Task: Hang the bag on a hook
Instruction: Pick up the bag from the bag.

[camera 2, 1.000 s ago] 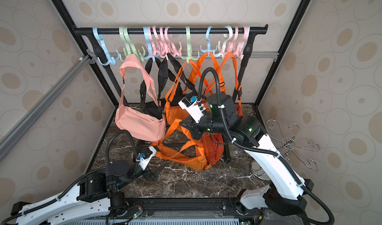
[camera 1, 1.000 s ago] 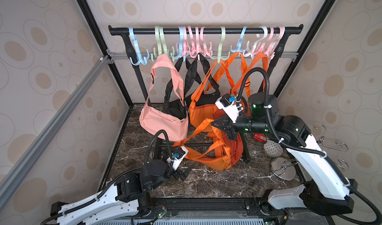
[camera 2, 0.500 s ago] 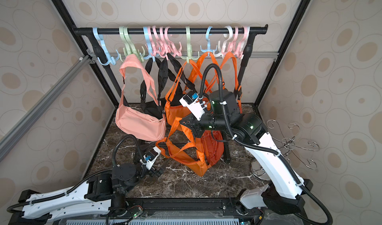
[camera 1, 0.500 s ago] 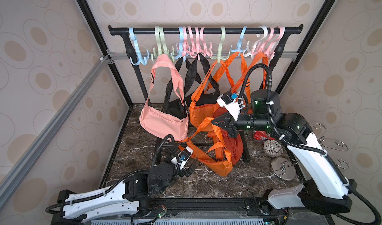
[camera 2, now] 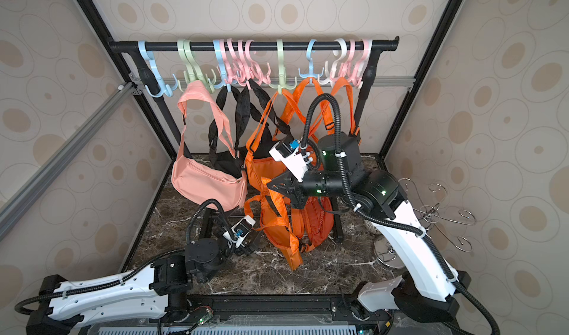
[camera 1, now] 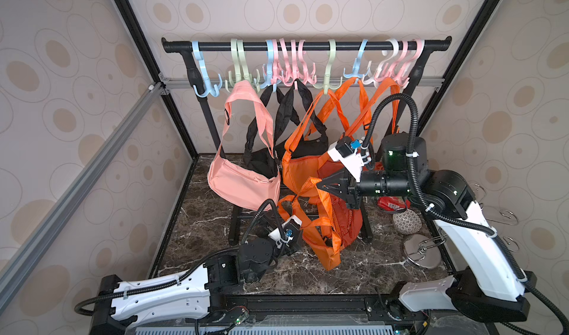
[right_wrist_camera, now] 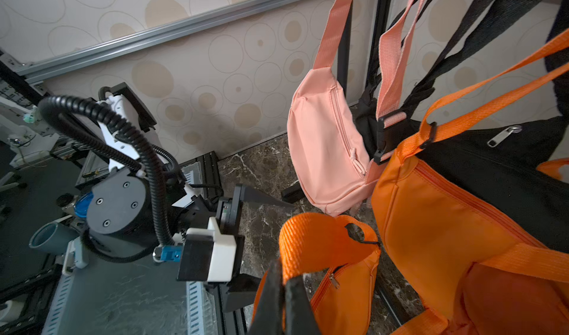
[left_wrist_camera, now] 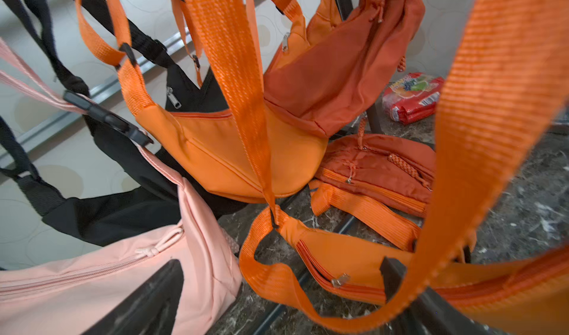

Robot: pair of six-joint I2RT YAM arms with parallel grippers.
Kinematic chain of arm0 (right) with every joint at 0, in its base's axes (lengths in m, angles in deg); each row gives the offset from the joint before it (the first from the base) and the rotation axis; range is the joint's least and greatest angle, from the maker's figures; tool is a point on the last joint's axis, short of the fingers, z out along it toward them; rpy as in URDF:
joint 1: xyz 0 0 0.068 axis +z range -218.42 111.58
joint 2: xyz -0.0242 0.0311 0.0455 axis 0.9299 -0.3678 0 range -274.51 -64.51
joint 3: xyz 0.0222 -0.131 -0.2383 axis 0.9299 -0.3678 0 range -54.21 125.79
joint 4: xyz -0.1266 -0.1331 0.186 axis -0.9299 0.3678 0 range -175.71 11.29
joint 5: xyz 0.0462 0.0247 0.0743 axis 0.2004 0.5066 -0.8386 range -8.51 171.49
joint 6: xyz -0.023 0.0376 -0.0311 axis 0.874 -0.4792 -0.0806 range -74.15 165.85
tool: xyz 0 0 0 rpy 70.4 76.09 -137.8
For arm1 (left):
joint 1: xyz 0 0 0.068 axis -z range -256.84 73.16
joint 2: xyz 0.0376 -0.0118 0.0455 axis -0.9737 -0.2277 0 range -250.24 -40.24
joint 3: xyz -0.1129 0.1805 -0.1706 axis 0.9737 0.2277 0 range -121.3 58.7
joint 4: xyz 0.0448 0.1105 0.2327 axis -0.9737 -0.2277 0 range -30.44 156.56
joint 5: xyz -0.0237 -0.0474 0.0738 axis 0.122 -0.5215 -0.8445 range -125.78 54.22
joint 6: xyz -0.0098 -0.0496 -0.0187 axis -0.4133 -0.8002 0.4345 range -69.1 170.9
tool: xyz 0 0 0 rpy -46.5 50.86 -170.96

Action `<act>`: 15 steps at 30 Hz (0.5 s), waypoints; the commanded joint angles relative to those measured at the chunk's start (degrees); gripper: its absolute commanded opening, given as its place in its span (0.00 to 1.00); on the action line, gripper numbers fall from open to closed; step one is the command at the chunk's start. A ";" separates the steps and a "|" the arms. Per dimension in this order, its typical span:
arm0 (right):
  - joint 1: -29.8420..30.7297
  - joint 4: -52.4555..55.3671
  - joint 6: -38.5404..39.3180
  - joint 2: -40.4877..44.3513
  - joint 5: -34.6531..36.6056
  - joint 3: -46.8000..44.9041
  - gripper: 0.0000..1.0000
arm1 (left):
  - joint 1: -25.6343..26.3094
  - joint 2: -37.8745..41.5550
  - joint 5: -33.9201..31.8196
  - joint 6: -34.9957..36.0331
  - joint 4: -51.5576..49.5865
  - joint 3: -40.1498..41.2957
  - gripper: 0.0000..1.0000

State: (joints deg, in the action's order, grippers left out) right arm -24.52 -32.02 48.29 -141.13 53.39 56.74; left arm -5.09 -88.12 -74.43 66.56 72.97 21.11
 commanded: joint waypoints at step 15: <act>1.30 19.67 5.80 -3.72 -12.62 1.55 0.00 | -4.50 -6.83 -0.38 13.79 29.42 0.56 1.00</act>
State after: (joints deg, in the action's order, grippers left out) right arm -24.32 -20.06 50.30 -143.25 42.62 57.16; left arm -9.24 -95.90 -73.73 74.78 94.02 22.32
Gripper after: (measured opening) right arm 0.048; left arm 0.999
